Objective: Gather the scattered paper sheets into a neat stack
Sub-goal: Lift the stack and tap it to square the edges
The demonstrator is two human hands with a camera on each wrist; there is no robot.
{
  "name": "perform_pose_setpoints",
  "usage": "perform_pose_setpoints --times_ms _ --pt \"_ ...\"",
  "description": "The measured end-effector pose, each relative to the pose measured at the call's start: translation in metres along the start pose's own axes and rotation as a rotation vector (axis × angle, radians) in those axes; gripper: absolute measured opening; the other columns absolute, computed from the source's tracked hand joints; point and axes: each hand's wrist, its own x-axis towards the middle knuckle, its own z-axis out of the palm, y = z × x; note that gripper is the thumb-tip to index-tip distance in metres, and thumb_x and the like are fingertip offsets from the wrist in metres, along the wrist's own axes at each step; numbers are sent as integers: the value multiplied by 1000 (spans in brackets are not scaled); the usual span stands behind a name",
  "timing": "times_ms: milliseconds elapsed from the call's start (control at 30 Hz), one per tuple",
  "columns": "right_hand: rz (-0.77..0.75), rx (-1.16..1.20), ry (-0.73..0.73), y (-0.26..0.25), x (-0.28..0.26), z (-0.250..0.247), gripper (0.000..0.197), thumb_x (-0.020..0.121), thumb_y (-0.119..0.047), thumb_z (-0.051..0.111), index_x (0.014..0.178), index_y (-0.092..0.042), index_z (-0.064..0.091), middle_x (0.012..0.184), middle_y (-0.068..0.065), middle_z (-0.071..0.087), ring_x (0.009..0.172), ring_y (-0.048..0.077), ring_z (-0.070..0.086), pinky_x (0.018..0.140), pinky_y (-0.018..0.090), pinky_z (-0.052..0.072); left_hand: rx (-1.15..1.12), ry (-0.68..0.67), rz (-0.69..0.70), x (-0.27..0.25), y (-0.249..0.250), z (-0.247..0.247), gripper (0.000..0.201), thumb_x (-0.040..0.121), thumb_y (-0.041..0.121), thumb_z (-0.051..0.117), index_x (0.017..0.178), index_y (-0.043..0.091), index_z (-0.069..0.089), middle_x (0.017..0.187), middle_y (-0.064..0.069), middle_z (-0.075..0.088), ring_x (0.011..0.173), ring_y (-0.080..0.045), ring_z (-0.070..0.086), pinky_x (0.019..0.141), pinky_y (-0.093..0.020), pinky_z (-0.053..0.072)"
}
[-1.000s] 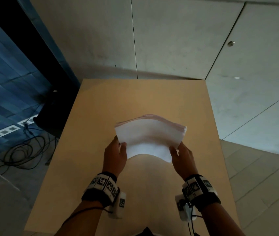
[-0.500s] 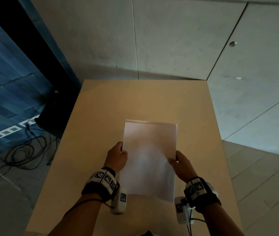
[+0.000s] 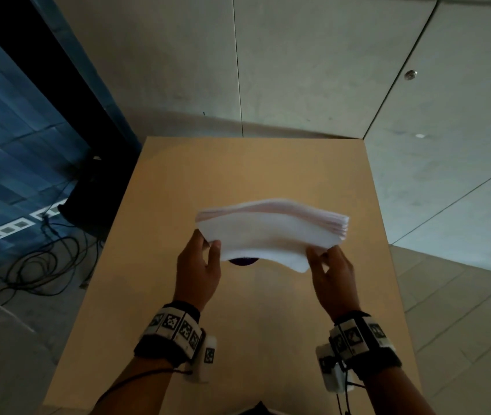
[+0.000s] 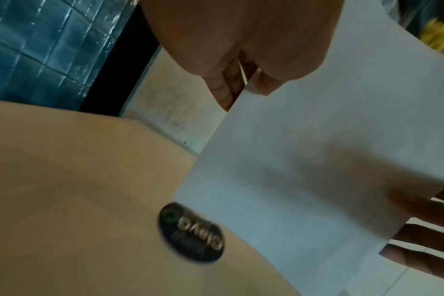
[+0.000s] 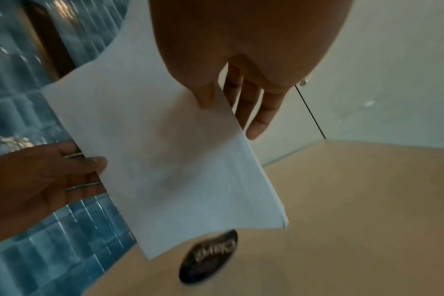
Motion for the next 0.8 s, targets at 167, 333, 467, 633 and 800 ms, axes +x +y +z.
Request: perform_pose_setpoints --times_ms 167,333,467,633,800 --pt "114 -94 -107 16 2 17 17 96 -21 48 103 -18 62 96 5 69 85 26 65 73 43 54 82 -95 -160 -8 -15 14 22 98 17 52 114 5 60 103 -11 69 97 -27 67 78 -26 47" --pt "8 -45 17 -14 7 -4 17 97 -25 50 104 -15 63 93 1 69 79 18 65 67 37 56 69 79 7 6 16 -3 21 96 10 55 113 0 61 100 -10 70 90 -15 64 77 -18 46" --pt "-5 -36 16 -15 1 -11 20 95 -25 56 112 -16 61 99 -4 67 84 11 64 73 27 54 41 48 0 -2 15 -7 25 94 10 58 117 1 59 105 -1 64 97 -13 62 82 -24 50" --pt "169 -157 -164 19 -2 8 21 92 -22 60 109 -11 64 104 5 70 95 24 66 78 32 50 117 -148 -226 -10 -20 7 38 94 26 57 125 4 51 117 -15 64 110 -29 62 90 -40 52" --pt "143 -168 -170 9 5 5 19 96 -25 51 103 -14 65 94 8 72 83 28 66 74 41 53 101 -85 -138 -2 -5 6 18 97 15 54 111 6 60 92 -2 65 91 -22 65 72 -13 43"
